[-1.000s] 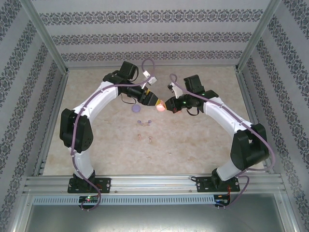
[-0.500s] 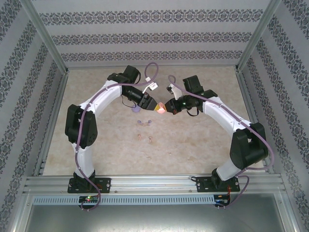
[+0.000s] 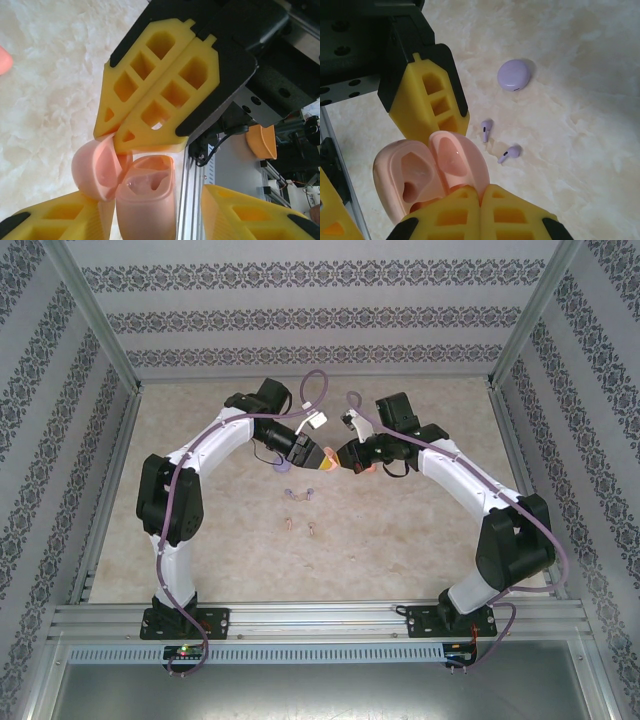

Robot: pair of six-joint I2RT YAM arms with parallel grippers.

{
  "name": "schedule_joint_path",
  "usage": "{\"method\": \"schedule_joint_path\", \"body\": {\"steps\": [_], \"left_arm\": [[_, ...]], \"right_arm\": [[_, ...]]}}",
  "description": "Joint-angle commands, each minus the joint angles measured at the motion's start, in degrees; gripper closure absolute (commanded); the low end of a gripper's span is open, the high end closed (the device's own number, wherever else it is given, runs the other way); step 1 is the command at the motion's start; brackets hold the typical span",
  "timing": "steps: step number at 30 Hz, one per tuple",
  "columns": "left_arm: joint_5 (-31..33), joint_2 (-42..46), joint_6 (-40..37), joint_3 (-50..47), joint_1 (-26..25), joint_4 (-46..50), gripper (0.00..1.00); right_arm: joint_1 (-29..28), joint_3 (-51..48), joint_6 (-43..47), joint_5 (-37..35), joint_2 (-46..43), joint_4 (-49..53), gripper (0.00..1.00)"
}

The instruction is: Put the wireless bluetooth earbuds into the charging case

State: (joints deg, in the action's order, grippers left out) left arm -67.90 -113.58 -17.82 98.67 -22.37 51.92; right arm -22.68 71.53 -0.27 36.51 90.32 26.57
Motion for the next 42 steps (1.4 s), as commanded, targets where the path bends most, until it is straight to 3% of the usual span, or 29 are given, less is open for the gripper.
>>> {"method": "schedule_joint_path", "body": {"steps": [1,16,22,23,25,29,35,42], "left_arm": [[-3.12,-0.39,-1.61,-0.76,0.22,-0.48,0.53],[-4.08,-1.13,-1.03,-0.06,0.17,-1.47,0.76],[-4.61,-1.18,-0.31,-0.38,0.20,-2.58,0.92],[-4.52,-0.93,0.03,-0.66,0.29,-3.22,0.95],[-3.82,-0.18,1.26,-1.78,0.38,-5.38,1.00],[-2.00,2.60,5.26,-5.61,1.60,-12.15,1.00],[0.81,9.68,11.52,-12.54,4.70,-22.74,1.00],[8.79,20.33,16.89,-21.06,5.73,-34.43,1.00]], "right_arm": [[-0.82,1.78,-0.95,1.58,0.38,-1.43,1.00],[-0.96,1.60,-1.21,1.54,0.58,-1.88,1.00],[-0.90,1.51,-1.80,0.79,0.05,-2.23,1.00],[-0.81,1.30,-2.33,0.39,-0.26,-2.51,0.94],[-0.47,0.92,-3.51,-0.72,-1.51,-2.76,0.72],[1.33,-1.04,-6.12,-0.16,-5.31,-3.19,0.57],[2.80,-6.49,-10.12,-0.20,-13.26,-2.99,0.39],[-2.00,-12.36,-19.62,-11.33,-18.14,-1.95,0.35]]}}
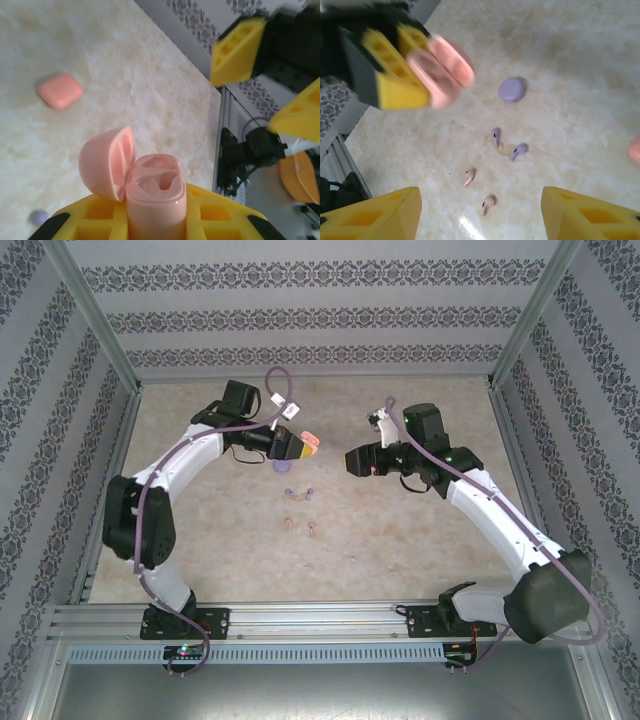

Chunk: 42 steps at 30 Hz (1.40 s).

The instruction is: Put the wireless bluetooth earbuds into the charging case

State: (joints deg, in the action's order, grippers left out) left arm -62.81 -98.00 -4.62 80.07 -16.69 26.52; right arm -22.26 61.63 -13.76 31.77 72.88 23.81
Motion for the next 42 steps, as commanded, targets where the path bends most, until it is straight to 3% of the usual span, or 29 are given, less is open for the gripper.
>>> {"method": "schedule_joint_path", "body": {"steps": [1,10,18,31,42], "left_arm": [[5.30,6.11,4.60,-3.65,0.05,-10.59,1.00],[21.58,19.73,10.99,-13.70,0.50,-24.55,1.00],[36.06,29.05,17.42,-21.32,2.74,-34.94,1.00],[40.68,33.70,26.22,-27.48,10.10,-41.94,1.00],[41.41,34.82,28.17,-29.70,11.40,-44.69,1.00]], "right_arm": [[-3.43,-3.15,-7.65,-8.12,-0.73,0.53,0.35],[-17.45,-3.48,-25.74,-24.38,6.04,-0.83,0.35],[-27.90,7.41,-36.34,-33.62,21.37,6.07,0.39],[-35.71,24.57,-47.18,-43.84,41.21,19.63,0.51],[-36.71,32.86,-49.57,-44.51,49.80,23.79,0.55]]}}
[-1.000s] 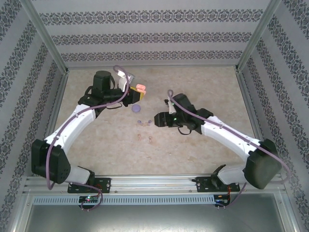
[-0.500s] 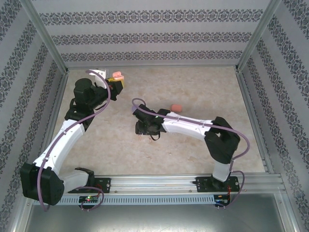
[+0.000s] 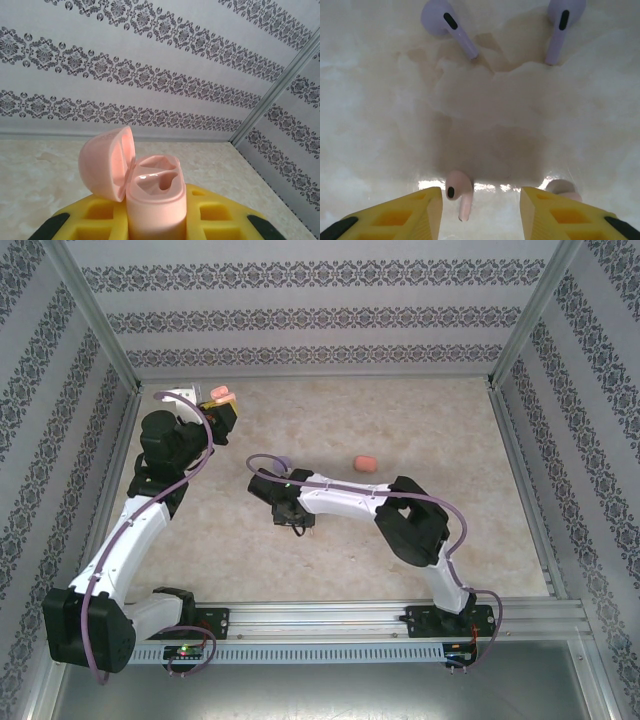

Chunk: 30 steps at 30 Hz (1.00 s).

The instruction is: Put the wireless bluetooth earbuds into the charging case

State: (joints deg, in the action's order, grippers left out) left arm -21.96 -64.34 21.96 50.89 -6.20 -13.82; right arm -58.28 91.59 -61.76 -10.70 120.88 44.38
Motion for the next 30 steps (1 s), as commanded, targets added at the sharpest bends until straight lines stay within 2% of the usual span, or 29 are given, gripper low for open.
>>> {"method": "schedule_joint_path", "body": {"steps": [1,30], "left_arm": [[0.54,1.14,1.61,-0.60,0.94,-4.48,1.00],[0.19,1.01,2.39,-2.68,1.56,-6.40,1.00]], "right_arm": [[-0.69,3.42,-1.56,-1.99,2.25,3.38,0.55],[-1.75,6.59,-2.40,0.14,7.51,3.82,0.67]]}}
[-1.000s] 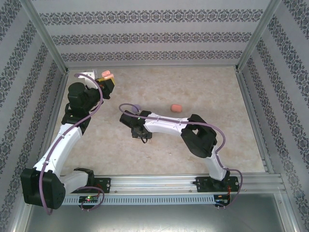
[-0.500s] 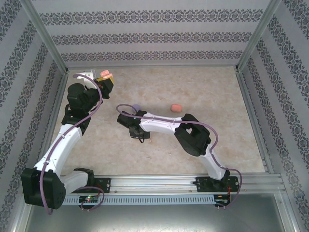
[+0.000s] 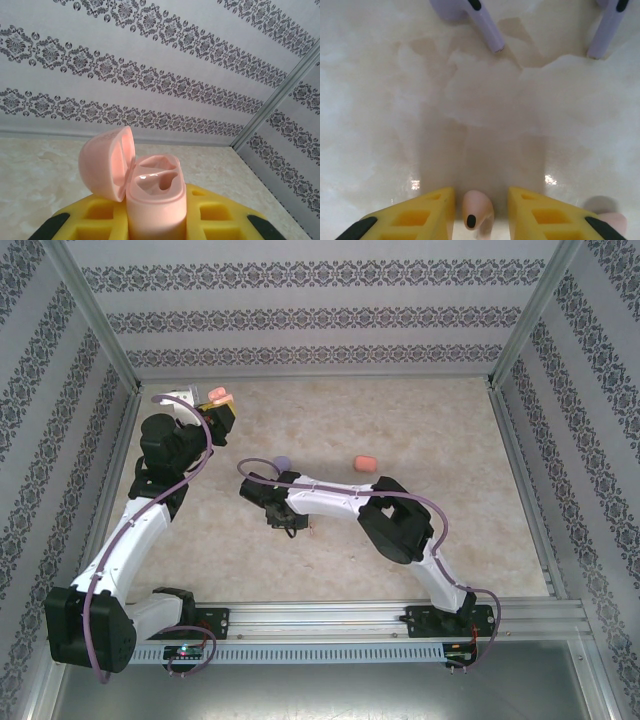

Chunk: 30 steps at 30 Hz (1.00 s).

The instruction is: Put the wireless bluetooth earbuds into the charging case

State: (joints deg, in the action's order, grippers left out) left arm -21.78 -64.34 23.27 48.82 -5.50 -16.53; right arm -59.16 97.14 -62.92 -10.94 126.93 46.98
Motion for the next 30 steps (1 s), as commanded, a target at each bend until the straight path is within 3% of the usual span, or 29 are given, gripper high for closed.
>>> {"method": "schedule_joint_path", "body": {"steps": [1,21,30], "left_arm": [[-0.01,1.05,1.08,-0.78,0.84,-3.78,1.00],[-2.27,0.60,1.74,-1.16,0.87,-4.46,1.00],[-5.48,-0.08,0.35,0.76,0.84,-1.70,1.00]], "right_arm": [[-0.91,0.94,-1.26,0.37,1.56,1.19,0.67],[0.18,-0.20,1.72,-1.35,0.06,-1.20,0.80],[0.18,-3.80,5.64,-6.61,-7.31,-3.66,0.81]]}}
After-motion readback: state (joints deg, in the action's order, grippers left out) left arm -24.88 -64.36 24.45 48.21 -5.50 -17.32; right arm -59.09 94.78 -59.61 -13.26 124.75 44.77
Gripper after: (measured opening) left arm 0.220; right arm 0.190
